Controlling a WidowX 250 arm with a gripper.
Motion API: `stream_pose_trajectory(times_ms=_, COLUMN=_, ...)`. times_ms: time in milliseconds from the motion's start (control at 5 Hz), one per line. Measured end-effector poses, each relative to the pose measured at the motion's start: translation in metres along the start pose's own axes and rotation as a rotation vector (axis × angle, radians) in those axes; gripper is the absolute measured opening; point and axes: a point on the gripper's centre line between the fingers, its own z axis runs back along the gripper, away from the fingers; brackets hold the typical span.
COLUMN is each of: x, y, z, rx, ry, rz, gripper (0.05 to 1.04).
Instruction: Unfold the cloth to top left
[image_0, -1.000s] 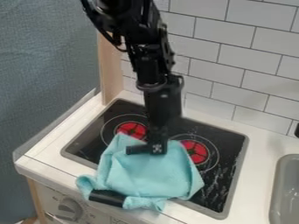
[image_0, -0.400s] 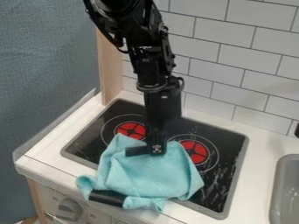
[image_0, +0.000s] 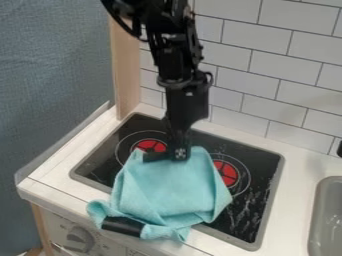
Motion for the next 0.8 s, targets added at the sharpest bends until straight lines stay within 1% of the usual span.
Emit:
stream_pose_trajectory(times_ms=200, x=0.001, y=0.014, z=0.017, rx=0.058, ry=-0.03, rz=0.023, gripper=0.051)
stream_pose_trajectory(times_ms=400, x=-0.003, y=0.031, z=0.028, rx=0.102, ry=-0.052, rz=0.06, gripper=0.051)
stream_pose_trajectory(times_ms=600, x=-0.004, y=0.052, z=0.046, rx=0.163, ry=-0.081, rz=0.086, gripper=0.051)
stream_pose_trajectory(times_ms=800, x=-0.009, y=0.07, z=0.056, rx=0.208, ry=-0.077, rz=0.101, gripper=0.051)
